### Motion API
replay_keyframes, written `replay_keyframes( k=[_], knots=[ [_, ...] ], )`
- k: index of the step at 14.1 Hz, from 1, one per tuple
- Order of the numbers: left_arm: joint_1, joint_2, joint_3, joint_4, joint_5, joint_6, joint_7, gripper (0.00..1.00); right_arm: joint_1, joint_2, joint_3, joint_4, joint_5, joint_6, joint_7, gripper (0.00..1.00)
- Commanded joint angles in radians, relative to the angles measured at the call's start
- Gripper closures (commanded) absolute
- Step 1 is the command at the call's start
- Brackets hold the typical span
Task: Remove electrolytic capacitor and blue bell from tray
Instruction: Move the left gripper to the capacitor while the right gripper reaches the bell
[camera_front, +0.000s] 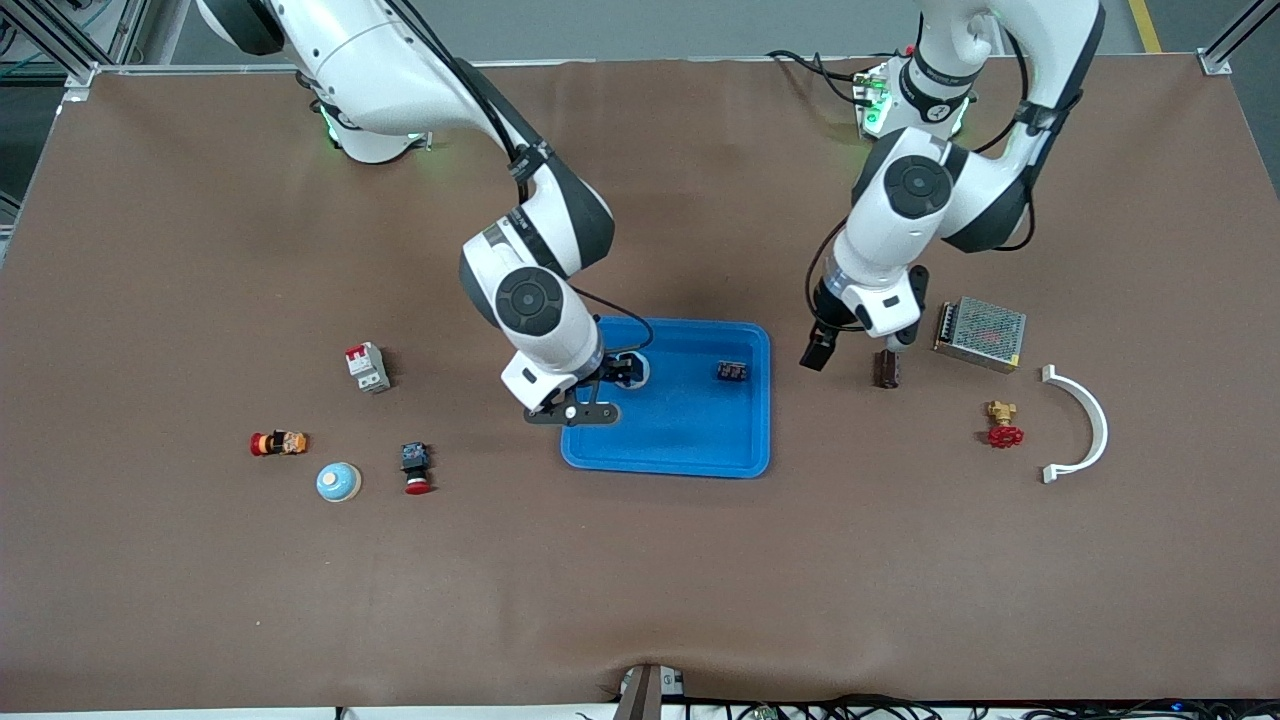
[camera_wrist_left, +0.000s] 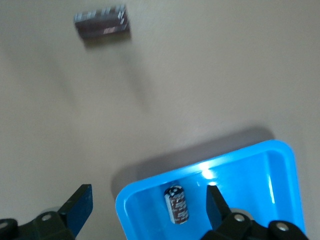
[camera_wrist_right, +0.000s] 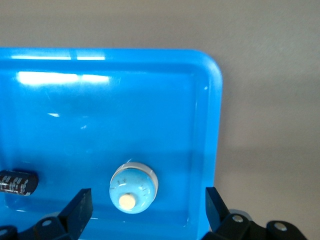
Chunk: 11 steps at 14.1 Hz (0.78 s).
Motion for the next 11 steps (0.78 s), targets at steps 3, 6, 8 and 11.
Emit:
replay_keyframes(
  k=[3,6,8,11],
  knots=[
    [-0.024,0.092,-0.002,0.046,0.062,0.016,-0.172,0.0,0.041,0.02,-0.007,-0.058,0.001,0.088,0.026,0.0],
    [-0.038,0.189,0.002,0.153,0.079,-0.006,-0.268,0.0,0.06,0.055,-0.007,-0.064,0.001,0.131,0.026,0.0],
    [-0.039,0.227,0.001,0.216,0.102,-0.033,-0.331,0.0,0.066,0.075,-0.007,-0.064,0.001,0.154,0.034,0.0],
    [-0.064,0.27,0.002,0.263,0.111,-0.034,-0.379,0.0,0.077,0.091,-0.007,-0.064,0.001,0.174,0.04,0.0]
  ],
)
